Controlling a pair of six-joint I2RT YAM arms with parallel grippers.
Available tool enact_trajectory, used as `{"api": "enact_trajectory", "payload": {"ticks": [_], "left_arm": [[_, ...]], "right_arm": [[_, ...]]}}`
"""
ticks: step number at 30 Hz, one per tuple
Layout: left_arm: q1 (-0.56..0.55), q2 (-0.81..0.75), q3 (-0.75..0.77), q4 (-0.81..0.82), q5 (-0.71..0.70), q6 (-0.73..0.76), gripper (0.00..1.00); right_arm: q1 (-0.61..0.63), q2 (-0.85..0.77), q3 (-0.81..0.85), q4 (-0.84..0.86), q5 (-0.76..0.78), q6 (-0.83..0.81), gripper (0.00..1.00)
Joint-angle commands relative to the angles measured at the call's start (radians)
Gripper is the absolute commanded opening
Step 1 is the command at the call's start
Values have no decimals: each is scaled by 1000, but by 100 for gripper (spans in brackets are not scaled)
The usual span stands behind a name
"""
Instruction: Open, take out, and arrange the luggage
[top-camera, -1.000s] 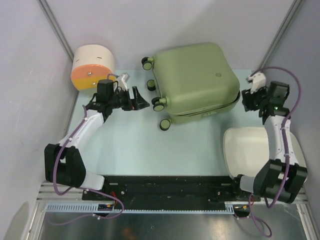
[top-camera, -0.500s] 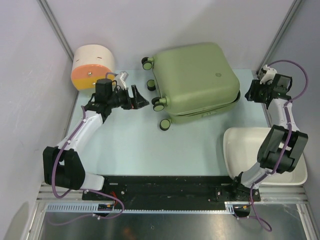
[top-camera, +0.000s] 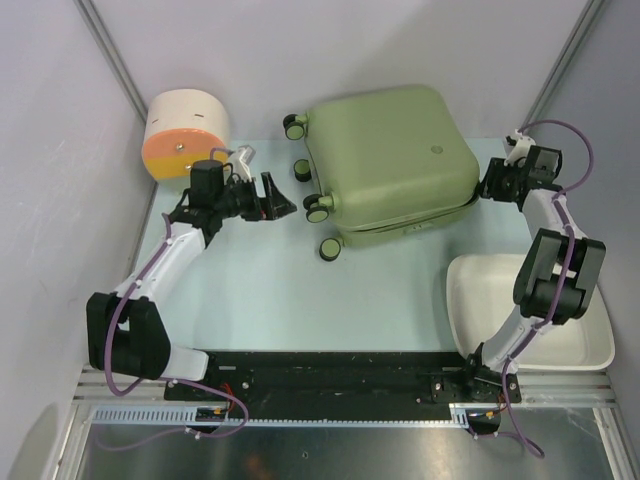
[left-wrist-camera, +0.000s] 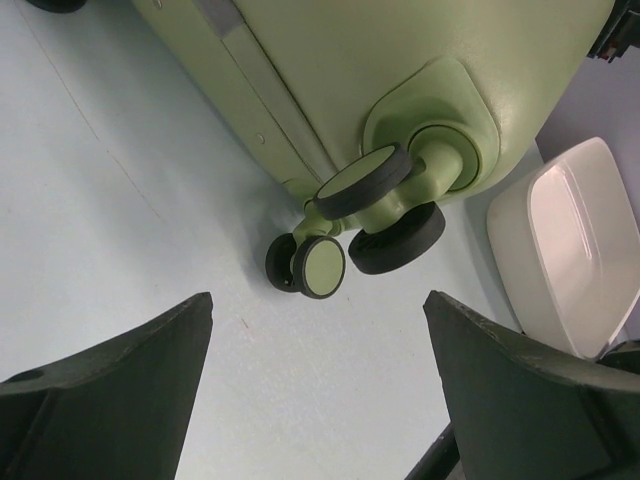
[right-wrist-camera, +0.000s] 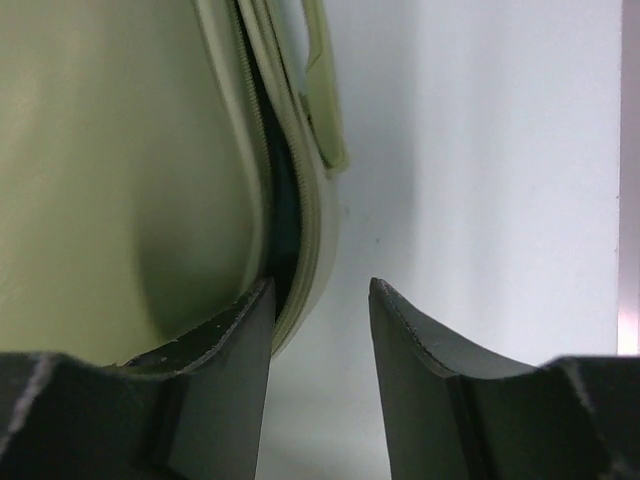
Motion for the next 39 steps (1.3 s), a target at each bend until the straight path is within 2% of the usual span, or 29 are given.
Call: {"api": "enact_trajectory", "payload": {"ticks": [1, 6, 9, 11, 13, 19, 27, 37, 38, 39], "left_arm": [[7, 2, -7, 27, 10, 18, 91], [7, 22, 5, 28, 6, 15, 91], [7, 36, 12, 28, 5, 8, 91], [9, 48, 16, 28, 3, -2, 91], [7, 65, 22, 27, 0, -6, 91], [-11, 180, 130, 47, 16, -57, 92], [-163, 410, 312, 119, 10, -78, 89], [-284, 678, 588, 202, 29, -132, 87], [-289, 692, 607, 208, 26, -138, 87], [-289, 709, 627, 206, 28, -143, 86]], "right_arm": [[16, 55, 63, 76, 63, 7, 44], [40, 113, 98, 53, 133, -27, 41], [45, 135, 111, 37, 169, -25, 35], [40, 143, 118, 13, 210, -22, 14], [21, 140, 117, -9, 271, -16, 0], [-81, 107, 86, -62, 284, 25, 0], [-202, -3, -56, -56, 259, 16, 0], [-334, -34, -83, -47, 230, -30, 0], [-337, -35, -83, -47, 207, -31, 1], [-338, -41, -83, -49, 203, -30, 6]]}}
